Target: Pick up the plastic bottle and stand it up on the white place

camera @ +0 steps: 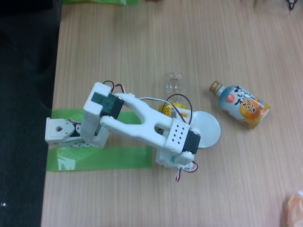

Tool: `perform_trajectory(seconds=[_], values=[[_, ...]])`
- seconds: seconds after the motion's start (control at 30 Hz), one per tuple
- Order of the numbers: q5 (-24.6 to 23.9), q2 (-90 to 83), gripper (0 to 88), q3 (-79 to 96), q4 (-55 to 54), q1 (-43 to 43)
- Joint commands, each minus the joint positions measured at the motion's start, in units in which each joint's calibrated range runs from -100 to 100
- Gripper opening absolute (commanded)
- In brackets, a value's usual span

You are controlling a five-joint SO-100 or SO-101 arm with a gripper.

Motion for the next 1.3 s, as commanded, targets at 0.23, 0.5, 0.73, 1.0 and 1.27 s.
perform_trajectory(seconds=[0.23, 0.5, 0.73, 1.0, 1.27], values=[[1.27, -0.83, 17.3, -1.97, 0.48, 0.06], [1.27, -0.91, 17.1, -1.97, 0.56, 1.03], [1.32, -0.99, 15.6, -1.97, 0.65, 1.84], [1.38, -0.99, 12.5, -1.97, 0.65, 1.25], [1.38, -0.99, 20.4, -1.97, 0.65, 1.40]])
